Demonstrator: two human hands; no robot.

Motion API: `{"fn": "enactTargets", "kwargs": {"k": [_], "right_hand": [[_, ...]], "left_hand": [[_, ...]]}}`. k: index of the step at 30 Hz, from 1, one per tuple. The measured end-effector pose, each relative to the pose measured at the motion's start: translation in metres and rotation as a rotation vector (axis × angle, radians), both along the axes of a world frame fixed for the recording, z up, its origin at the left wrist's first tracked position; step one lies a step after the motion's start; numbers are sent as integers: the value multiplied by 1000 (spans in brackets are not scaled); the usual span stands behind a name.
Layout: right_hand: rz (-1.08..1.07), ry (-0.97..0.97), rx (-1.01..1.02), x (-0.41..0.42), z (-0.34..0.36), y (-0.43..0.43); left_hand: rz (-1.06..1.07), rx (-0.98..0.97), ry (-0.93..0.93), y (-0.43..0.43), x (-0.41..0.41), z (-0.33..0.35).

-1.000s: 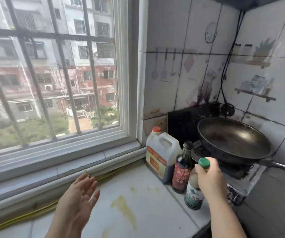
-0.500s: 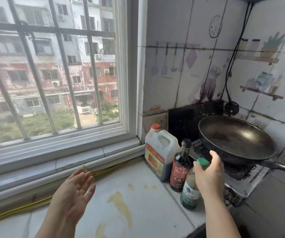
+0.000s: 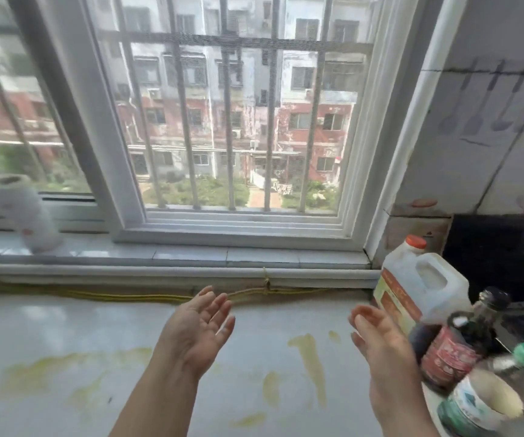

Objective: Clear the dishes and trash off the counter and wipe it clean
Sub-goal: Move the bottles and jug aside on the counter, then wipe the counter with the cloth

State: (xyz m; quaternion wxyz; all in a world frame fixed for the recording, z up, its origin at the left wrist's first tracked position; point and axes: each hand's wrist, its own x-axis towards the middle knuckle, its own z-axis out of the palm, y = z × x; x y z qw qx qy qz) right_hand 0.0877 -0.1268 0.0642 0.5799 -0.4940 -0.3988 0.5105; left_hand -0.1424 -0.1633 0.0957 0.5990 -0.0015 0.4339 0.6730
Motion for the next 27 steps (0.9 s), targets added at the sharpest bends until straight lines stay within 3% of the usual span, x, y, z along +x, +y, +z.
{"fn": "enactTargets", "kwargs": {"k": [4,9,27], "right_hand": [[207,134,-127,-51,-4,-7],[422,131,-163,-110,4,-26],[757,170,-262,-372,25,-180]], "left_hand": [[160,-11,-15,-37,-39,-2],[307,5,-17,-79,-82,-1],[686,88,-10,-312,-290,13]]}}
